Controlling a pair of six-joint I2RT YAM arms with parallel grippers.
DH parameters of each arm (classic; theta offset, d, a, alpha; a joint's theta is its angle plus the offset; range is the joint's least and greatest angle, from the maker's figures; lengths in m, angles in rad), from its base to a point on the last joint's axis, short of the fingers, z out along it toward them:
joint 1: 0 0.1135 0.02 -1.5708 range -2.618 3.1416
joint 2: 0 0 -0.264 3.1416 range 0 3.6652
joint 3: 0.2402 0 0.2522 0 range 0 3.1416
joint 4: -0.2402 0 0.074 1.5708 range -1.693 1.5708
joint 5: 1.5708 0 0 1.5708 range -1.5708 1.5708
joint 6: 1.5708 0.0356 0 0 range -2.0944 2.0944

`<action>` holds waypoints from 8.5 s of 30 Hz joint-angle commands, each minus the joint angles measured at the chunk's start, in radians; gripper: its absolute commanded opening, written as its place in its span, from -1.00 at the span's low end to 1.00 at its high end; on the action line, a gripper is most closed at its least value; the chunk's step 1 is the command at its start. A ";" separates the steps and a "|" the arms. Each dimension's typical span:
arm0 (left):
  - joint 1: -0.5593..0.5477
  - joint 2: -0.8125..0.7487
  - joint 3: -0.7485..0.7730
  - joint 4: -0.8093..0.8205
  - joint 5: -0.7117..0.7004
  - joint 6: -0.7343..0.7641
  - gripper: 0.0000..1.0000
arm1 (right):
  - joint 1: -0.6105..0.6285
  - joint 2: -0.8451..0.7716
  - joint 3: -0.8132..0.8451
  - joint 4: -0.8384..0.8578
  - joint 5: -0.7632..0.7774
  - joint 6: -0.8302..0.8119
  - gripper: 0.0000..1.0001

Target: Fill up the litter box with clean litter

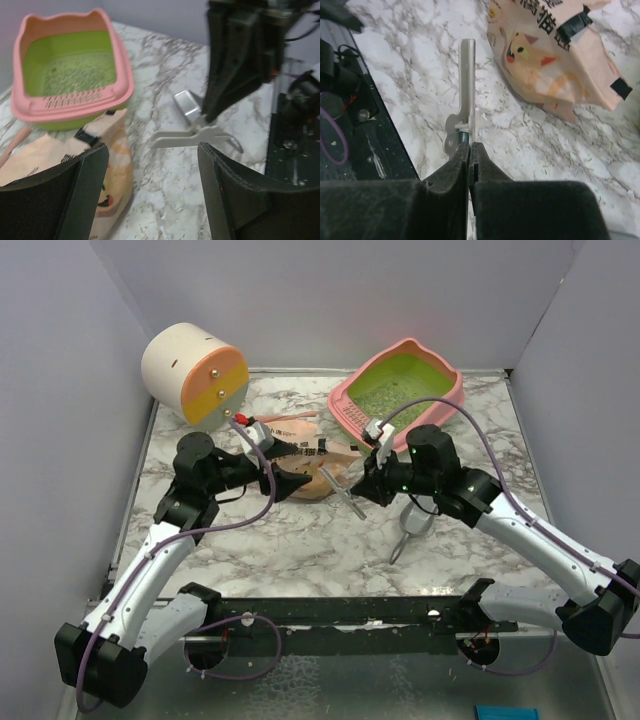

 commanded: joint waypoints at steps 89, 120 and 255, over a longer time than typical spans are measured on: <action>0.072 0.210 0.132 0.172 0.620 -0.241 -1.00 | -0.131 0.016 0.027 0.276 -0.514 -0.047 -0.98; 0.035 0.420 0.222 -0.288 -0.284 0.736 0.47 | -0.134 0.423 0.349 -0.047 0.005 -0.814 -0.99; 0.305 0.069 0.129 -0.177 -0.852 -0.617 -0.18 | -0.857 -0.142 -0.121 0.271 -0.159 0.294 0.17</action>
